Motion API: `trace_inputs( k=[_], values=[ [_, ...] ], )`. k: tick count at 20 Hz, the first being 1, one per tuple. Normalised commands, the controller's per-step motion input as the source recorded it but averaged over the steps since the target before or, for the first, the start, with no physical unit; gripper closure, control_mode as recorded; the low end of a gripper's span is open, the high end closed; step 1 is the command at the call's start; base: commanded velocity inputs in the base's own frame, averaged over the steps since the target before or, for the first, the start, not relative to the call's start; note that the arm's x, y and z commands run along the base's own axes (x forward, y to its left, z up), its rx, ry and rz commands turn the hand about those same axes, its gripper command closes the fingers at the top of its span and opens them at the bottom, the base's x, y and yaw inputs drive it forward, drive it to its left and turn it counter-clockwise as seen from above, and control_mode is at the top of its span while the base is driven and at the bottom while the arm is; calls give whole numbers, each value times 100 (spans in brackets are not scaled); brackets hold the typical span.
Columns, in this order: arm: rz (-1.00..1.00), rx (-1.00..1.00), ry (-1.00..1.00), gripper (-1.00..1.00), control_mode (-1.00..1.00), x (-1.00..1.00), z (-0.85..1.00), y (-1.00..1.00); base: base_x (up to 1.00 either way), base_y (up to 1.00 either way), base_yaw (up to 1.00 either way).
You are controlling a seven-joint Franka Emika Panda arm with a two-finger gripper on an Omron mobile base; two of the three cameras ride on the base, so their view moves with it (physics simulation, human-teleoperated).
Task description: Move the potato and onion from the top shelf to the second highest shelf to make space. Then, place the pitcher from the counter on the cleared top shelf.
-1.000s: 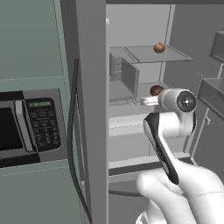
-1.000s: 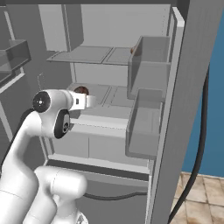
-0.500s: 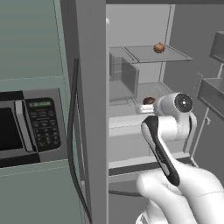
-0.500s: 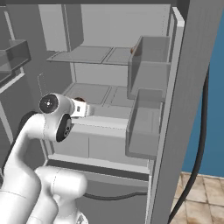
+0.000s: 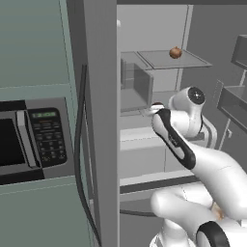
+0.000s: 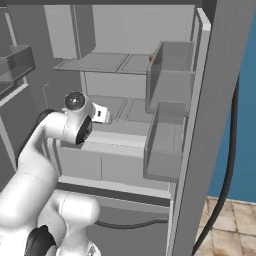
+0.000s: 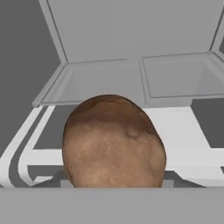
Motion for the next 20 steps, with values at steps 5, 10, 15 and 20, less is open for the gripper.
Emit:
trace_inputs(
  k=[5,10,15,20],
  values=[
    [6,0,3,100,-100,75,-18,6,0,0,0],
    [5,0,5,100,-100,79,-24,1,0,0,0],
    [3,0,6,100,-100,83,-37,0,0,0,0],
    [3,0,5,100,-100,83,-44,0,0,0,0]
  ],
)
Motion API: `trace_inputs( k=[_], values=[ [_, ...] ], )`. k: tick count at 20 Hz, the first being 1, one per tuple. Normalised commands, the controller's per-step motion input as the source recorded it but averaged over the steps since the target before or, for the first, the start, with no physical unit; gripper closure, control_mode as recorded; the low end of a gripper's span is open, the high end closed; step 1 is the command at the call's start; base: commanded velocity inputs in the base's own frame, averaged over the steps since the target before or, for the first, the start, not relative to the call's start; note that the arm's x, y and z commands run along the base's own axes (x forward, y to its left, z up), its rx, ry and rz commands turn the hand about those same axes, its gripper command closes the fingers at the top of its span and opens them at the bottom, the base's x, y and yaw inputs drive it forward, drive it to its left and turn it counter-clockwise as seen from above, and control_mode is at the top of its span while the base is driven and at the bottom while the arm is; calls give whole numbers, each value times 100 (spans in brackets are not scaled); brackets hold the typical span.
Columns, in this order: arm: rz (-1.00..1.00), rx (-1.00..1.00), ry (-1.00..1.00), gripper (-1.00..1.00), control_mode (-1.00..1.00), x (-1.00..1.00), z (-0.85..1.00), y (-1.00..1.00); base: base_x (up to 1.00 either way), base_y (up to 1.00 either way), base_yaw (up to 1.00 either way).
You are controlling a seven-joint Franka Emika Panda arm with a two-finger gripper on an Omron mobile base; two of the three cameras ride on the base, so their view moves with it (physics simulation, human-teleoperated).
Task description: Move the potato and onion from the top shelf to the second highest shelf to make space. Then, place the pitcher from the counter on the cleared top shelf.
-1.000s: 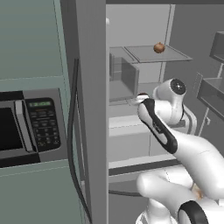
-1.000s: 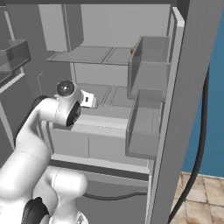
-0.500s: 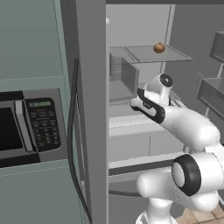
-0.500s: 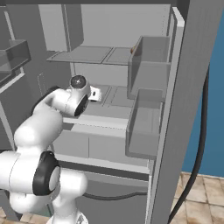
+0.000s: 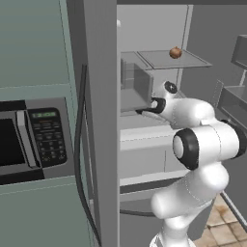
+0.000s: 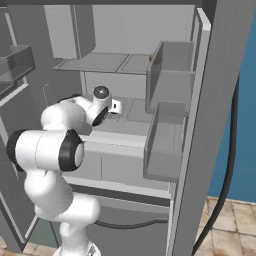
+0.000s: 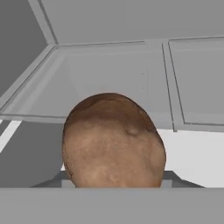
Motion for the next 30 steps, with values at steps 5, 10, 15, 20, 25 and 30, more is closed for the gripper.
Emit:
trace_inputs(
  k=[5,10,15,20,25,30],
  values=[
    [3,0,2,100,-100,81,-39,0,0,0,0],
    [3,0,0,-100,-100,77,-36,5,0,0,0],
    [1,0,0,-100,-100,68,-22,11,0,0,0],
    [0,0,0,-100,-100,52,-1,1,0,0,0],
    [0,0,-4,-100,-100,19,1,0,0,0,0],
    [0,-1,-1,-100,-100,-28,24,0,0,0,0]
  ],
)
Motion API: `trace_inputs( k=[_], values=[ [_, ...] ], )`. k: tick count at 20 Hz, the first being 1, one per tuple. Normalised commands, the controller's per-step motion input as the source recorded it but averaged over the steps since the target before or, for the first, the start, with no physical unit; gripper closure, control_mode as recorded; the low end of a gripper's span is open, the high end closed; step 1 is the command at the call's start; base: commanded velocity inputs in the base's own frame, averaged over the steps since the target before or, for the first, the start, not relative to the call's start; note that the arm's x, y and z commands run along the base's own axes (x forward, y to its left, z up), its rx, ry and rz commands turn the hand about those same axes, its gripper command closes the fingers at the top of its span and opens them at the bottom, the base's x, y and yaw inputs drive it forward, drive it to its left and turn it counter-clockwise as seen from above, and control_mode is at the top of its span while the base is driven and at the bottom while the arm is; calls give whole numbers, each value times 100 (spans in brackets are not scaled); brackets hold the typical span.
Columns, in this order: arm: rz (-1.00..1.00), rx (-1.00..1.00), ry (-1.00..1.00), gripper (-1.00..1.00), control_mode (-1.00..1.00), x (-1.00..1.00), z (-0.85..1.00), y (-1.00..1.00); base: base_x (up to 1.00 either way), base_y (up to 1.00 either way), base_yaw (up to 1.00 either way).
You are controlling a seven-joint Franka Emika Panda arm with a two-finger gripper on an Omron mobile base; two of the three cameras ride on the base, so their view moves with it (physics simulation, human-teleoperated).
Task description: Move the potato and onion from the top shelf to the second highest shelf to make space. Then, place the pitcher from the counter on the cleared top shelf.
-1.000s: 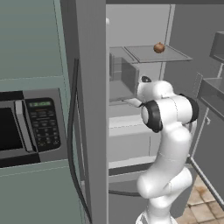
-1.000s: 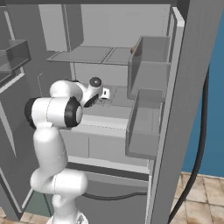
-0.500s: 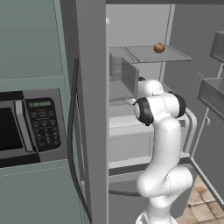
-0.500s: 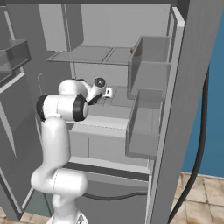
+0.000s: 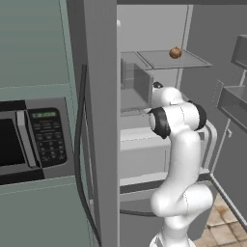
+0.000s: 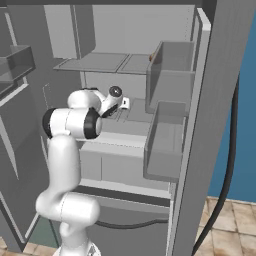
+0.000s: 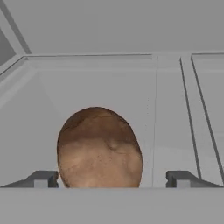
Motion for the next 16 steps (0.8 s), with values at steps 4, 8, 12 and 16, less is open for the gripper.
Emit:
trace_inputs(
  k=[4,8,12,16],
  values=[
    [0,-4,0,-100,-100,-77,56,0,0,0,0],
    [0,-3,0,-100,-100,-87,82,0,0,0,0],
    [-5,-7,0,-100,-100,-100,67,-2,0,0,0],
    [-17,-5,-2,-100,-100,-91,65,-13,0,0,0]
  ],
)
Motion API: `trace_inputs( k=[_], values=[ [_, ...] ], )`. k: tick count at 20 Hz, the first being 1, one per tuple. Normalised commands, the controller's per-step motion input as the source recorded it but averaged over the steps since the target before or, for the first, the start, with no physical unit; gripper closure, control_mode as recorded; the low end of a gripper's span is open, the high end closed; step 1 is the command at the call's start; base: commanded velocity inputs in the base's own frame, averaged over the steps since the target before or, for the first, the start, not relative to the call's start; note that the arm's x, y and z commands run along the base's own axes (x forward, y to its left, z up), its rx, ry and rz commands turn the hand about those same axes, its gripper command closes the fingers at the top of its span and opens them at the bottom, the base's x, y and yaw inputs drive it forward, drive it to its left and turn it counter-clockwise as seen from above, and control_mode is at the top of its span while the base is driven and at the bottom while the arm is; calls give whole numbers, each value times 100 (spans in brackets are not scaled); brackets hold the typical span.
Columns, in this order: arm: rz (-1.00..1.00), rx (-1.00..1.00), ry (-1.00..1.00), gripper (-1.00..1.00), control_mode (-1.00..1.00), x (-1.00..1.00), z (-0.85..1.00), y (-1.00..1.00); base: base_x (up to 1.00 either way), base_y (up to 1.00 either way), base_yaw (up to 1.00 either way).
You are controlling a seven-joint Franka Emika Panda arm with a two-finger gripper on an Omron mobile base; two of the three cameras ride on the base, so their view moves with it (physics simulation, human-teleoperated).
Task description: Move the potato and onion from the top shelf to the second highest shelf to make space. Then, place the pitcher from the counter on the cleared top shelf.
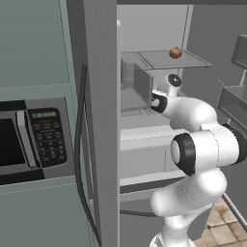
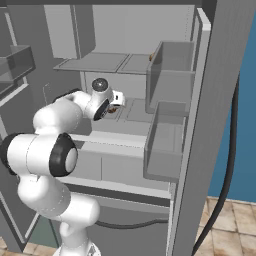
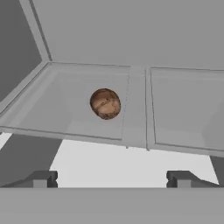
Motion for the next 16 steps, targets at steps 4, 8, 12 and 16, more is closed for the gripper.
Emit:
trace_inputs(
  k=[4,8,12,16],
  values=[
    [-24,-1,-1,-100,-100,-67,74,-27,0,0,0],
    [-22,0,-8,-100,-100,-44,89,-20,0,0,0],
    [-18,0,-13,-100,-100,-36,91,-22,0,0,0],
    [-12,0,-8,-100,-100,-22,82,-32,0,0,0]
  ],
)
